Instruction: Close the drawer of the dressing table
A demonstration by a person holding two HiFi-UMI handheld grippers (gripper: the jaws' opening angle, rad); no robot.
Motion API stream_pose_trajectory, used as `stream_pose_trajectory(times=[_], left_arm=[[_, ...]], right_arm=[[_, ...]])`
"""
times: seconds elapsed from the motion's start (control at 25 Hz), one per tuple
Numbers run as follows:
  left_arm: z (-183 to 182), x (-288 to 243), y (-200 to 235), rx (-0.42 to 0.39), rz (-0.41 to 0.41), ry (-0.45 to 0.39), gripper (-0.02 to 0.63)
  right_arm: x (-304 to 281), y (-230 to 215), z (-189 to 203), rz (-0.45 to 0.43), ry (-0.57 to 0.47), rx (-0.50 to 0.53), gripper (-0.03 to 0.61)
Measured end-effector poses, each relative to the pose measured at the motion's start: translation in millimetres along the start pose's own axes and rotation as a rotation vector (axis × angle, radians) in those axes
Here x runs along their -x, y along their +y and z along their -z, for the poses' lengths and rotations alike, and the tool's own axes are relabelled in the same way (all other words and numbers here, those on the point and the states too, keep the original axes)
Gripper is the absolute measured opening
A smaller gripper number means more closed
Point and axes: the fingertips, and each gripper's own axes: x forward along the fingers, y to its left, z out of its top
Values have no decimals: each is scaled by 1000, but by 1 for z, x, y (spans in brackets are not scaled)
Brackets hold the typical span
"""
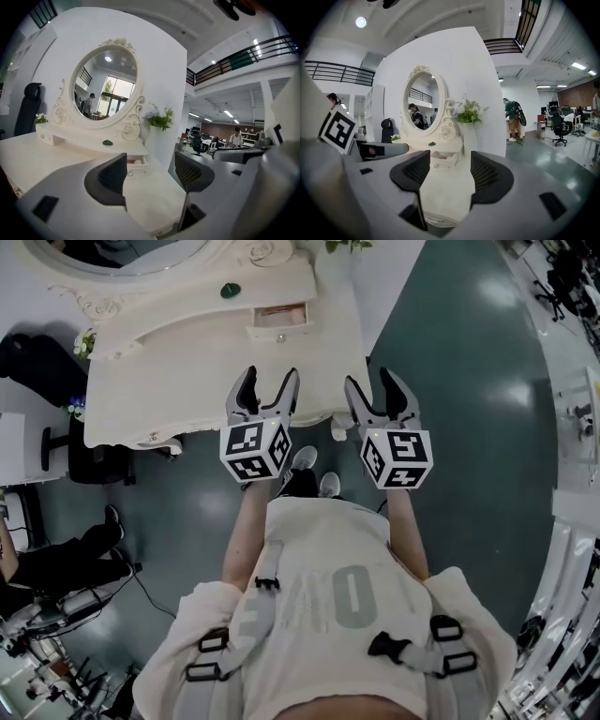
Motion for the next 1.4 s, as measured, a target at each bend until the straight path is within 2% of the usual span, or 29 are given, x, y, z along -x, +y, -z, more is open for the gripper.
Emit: stream_pose_trajectory(times=[0.4,0.68,1.04,1.4], left_arm=[[32,-80,24,-45,10,150,302],[69,-119,50,-31,-4,261,298],[97,-153,70,-54,-38,347,230],[119,-166,84,-58,-66,403,178]], right_arm=[[-20,-18,-19,64,-14,-8,252],[-48,-18,-28,80,-15,3,244],[-68,-15,-21,82,33,16,235],[-78,-16,-15,88,65,30,227]])
